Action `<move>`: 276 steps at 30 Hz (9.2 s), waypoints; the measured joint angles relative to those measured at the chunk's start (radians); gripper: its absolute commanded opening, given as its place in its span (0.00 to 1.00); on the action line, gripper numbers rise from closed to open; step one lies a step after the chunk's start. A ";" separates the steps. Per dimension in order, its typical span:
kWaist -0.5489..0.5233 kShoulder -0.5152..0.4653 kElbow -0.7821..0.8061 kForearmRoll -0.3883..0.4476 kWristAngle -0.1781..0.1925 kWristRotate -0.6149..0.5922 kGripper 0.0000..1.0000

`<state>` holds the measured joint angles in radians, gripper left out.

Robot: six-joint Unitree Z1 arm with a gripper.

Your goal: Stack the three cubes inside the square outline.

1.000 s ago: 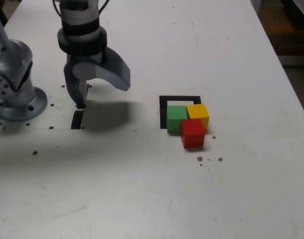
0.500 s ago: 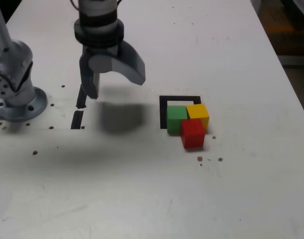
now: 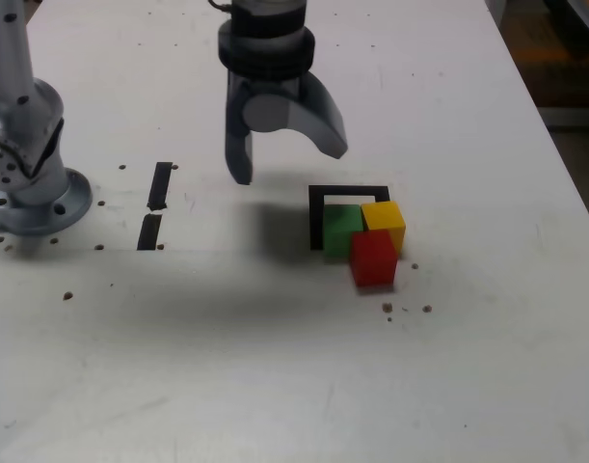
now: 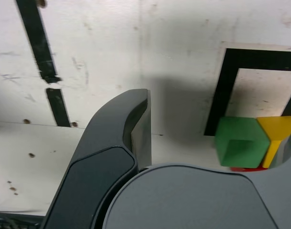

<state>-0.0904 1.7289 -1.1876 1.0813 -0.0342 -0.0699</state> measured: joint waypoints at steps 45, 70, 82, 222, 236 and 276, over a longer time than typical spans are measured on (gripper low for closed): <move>-0.126 0.161 0.013 0.148 -0.153 -0.003 0.98; -0.096 0.246 -0.063 0.141 -0.241 0.062 0.98; -0.094 0.273 -0.112 0.141 -0.241 0.074 0.98; -0.304 0.267 -0.368 0.141 0.074 0.238 1.00; -0.325 0.316 -0.375 0.126 0.127 0.364 0.99; -0.343 0.474 -0.463 0.078 0.099 0.367 0.43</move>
<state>-0.4331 2.2033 -1.6509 1.1594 0.0649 0.2969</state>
